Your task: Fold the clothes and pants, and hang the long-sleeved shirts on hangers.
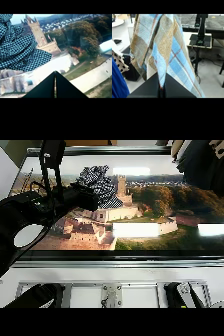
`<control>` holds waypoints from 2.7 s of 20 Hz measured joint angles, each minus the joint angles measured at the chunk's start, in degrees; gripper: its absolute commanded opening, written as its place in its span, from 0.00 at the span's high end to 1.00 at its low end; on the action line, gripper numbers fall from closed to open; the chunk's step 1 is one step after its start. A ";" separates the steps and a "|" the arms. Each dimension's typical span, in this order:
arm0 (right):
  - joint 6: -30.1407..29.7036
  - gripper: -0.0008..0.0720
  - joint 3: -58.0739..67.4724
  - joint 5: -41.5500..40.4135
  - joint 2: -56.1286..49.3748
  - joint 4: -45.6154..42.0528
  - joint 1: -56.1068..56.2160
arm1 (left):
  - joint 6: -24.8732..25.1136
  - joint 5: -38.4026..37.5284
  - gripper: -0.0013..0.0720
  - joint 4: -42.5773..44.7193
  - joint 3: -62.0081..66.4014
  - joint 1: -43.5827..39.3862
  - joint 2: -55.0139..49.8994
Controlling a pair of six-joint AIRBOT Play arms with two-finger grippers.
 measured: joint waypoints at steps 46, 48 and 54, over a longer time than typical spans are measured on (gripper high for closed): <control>2.75 0.98 0.31 -2.97 4.72 4.35 -0.04 | -0.02 -0.57 0.96 -0.13 0.00 0.00 0.00; 2.75 0.97 0.33 -2.86 4.87 4.94 -0.04 | -0.04 -0.57 0.96 -0.15 0.00 0.00 0.00; 2.71 0.97 0.33 -2.71 4.68 5.38 -0.04 | -0.20 -0.57 0.96 -0.15 0.00 0.00 0.00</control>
